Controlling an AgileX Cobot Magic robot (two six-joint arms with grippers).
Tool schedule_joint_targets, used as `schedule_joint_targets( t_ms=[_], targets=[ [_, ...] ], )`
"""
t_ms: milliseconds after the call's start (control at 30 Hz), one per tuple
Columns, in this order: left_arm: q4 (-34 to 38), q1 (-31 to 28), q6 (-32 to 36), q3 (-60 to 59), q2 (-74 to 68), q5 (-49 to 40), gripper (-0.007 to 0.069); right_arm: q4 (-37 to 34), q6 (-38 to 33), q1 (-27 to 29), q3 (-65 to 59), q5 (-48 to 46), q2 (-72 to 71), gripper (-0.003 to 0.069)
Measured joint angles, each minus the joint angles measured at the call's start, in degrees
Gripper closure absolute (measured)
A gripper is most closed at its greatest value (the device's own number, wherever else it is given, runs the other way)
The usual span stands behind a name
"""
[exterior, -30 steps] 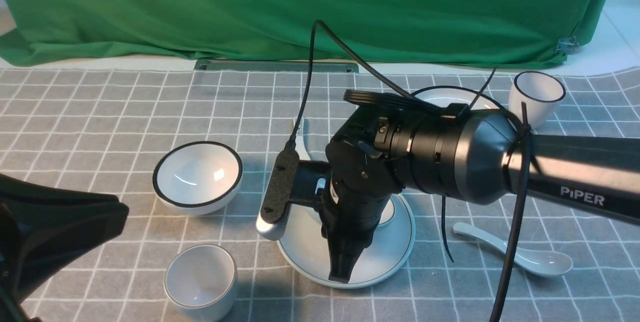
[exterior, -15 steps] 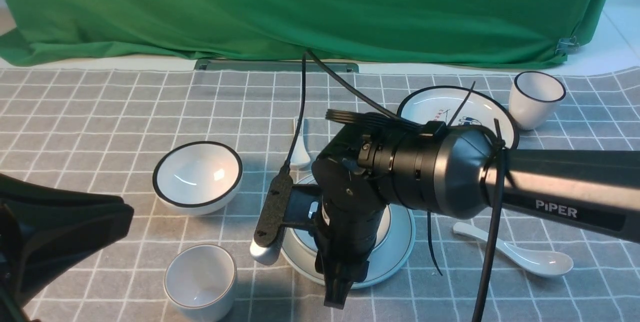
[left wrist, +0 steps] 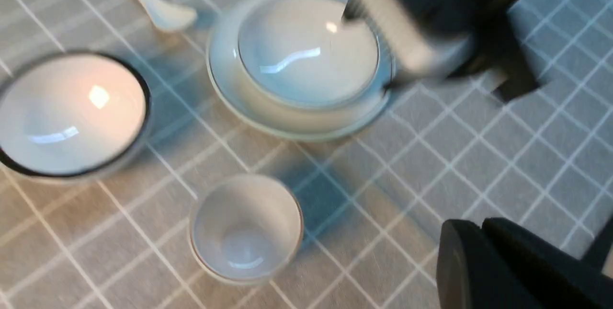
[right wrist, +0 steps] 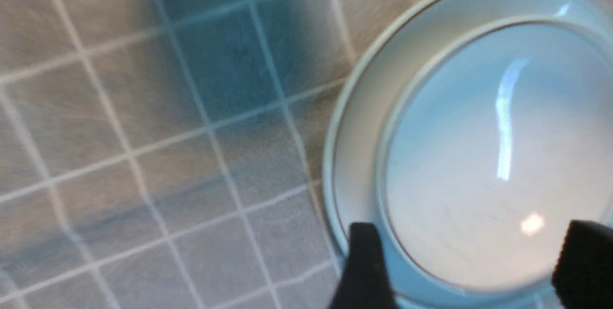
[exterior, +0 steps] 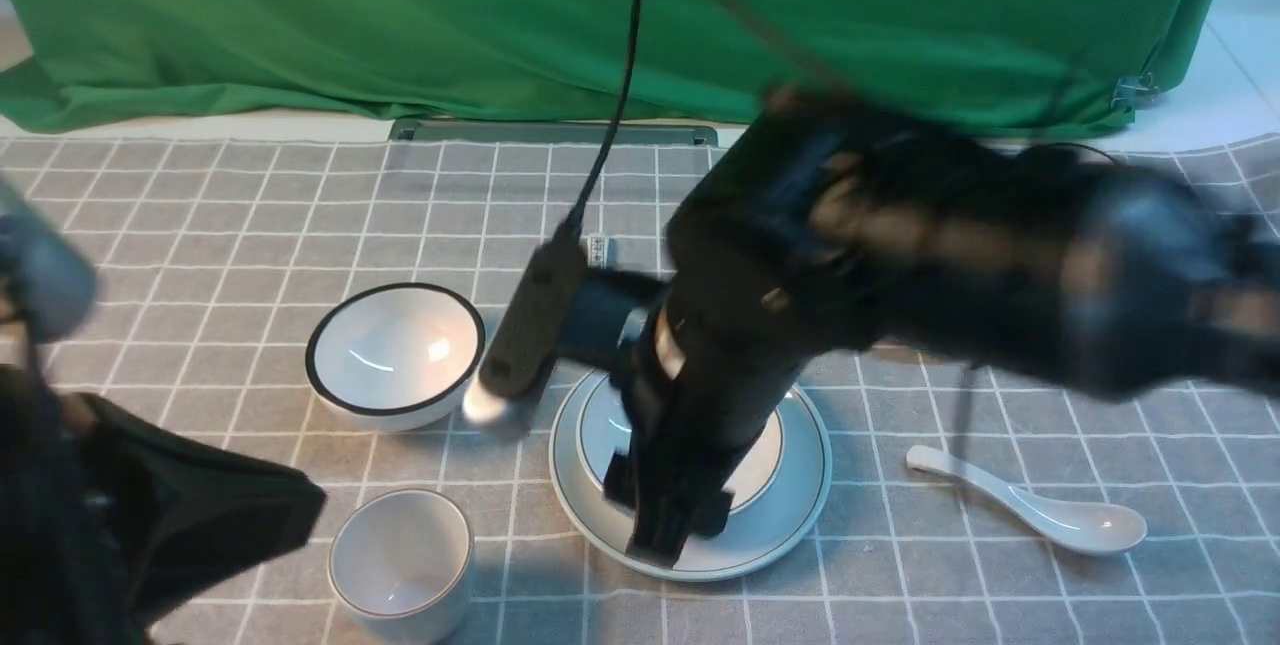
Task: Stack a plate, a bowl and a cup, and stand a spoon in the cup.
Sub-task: Use the left arm to grab a blue teacup
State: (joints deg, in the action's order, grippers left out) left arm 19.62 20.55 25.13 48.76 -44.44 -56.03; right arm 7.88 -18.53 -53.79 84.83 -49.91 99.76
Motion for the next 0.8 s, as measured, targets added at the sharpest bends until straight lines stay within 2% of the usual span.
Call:
schedule_joint_targets(
  t_ms=[33,67,167,267,433,600,667,800],
  targets=[
    [0.0,0.0,0.0,0.0,-1.04,-0.41,0.0607,0.0,0.48,-0.01,0.07,-1.33,-2.04,0.0203],
    [0.0,0.0,0.0,0.0,-2.84,-0.89,0.0607,0.0,1.63,-0.01,0.11,-3.99,-4.49,0.0265],
    [0.15,0.23,1.14,0.0,-10.29,-2.05,0.0607,0.05,5.14,-0.01,-1.99,-11.06,-12.97,0.0498],
    [-0.74,3.47,2.24,0.0,-16.49,-2.09,0.0607,0.05,7.52,-0.06,-7.5,-11.54,-20.2,0.0617],
    [-6.02,8.38,0.76,0.0,-24.27,-1.14,0.0607,0.05,10.15,-0.06,-16.06,-9.96,-29.54,0.0628],
    [-11.29,9.12,-2.03,0.0,-29.55,2.16,0.0589,0.0,10.54,-0.06,-21.15,-8.32,-34.43,0.0625],
    [-14.91,9.12,-3.75,0.27,-32.59,3.77,0.0543,0.0,10.61,-0.06,-24.37,-6.75,-37.79,0.0624],
    [-16.59,9.12,-4.75,2.39,-34.67,4.09,0.0437,0.0,10.68,-0.06,-26.88,-5.38,-40.47,0.0624]
  ],
)
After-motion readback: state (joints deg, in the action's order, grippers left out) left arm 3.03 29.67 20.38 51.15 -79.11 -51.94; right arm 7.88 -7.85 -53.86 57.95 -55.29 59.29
